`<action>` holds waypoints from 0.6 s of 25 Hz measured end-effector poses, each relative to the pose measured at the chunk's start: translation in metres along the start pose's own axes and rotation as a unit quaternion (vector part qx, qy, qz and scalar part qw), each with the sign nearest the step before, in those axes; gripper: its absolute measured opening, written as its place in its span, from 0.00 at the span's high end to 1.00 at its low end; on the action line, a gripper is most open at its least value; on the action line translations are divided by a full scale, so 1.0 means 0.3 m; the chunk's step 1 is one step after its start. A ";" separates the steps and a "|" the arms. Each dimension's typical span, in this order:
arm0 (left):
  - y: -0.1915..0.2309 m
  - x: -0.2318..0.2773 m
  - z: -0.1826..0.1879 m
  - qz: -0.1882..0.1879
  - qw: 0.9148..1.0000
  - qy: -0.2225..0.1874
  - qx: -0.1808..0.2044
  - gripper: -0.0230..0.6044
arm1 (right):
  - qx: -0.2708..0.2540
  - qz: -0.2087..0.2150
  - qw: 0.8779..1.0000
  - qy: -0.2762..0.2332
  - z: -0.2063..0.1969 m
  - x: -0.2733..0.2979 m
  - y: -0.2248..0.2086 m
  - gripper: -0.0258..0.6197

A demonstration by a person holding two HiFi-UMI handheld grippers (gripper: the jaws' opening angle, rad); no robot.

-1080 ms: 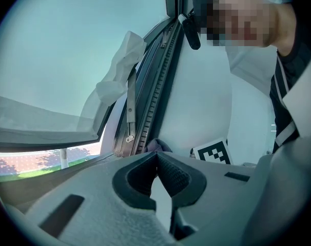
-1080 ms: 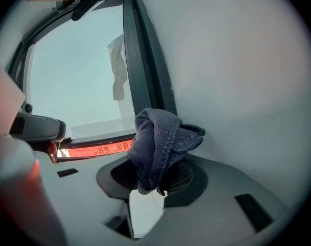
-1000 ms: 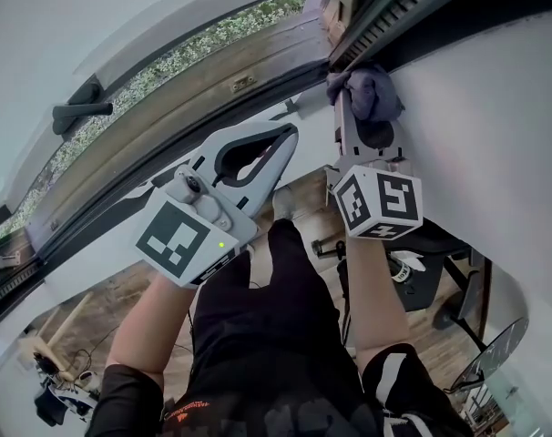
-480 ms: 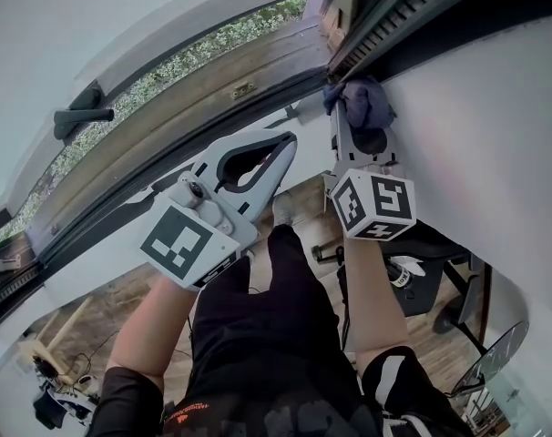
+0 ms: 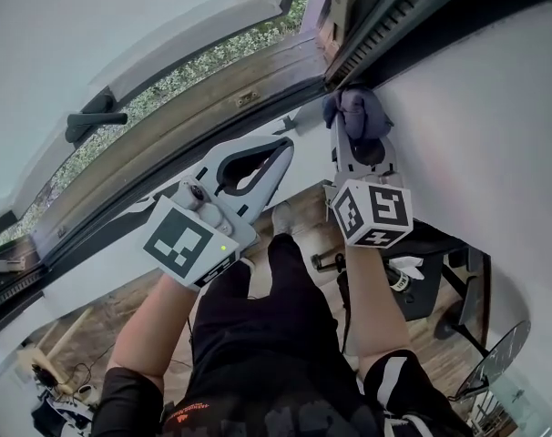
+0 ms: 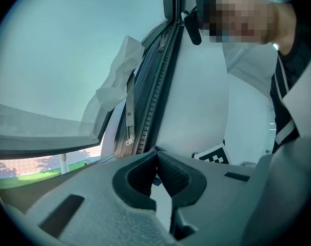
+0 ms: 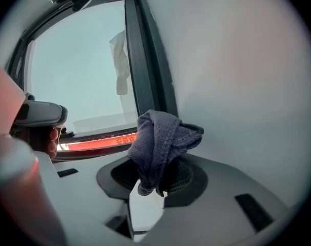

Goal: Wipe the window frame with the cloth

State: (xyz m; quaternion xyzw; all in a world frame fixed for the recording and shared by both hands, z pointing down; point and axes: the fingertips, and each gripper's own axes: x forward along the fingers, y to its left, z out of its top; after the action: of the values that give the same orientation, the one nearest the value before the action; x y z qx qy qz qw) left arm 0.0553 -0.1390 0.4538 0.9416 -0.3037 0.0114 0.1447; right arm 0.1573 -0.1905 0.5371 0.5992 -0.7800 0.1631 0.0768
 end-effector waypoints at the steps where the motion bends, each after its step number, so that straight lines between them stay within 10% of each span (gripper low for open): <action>1: -0.001 -0.004 0.016 -0.001 1.000 -0.004 0.004 0.93 | -0.003 0.000 1.000 -0.006 0.021 -0.010 0.006 0.78; 15: -0.090 -0.138 0.349 -0.007 0.995 -0.066 0.069 0.93 | -0.037 0.025 0.988 -0.150 0.575 -0.221 0.191 0.78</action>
State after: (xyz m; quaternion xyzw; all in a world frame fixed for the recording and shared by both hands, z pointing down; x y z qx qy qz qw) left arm 0.0301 -0.1240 0.3418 0.9502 -0.3042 -0.0313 0.0591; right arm 0.1334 -0.1768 0.3456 0.5936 -0.8032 0.0440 -0.0230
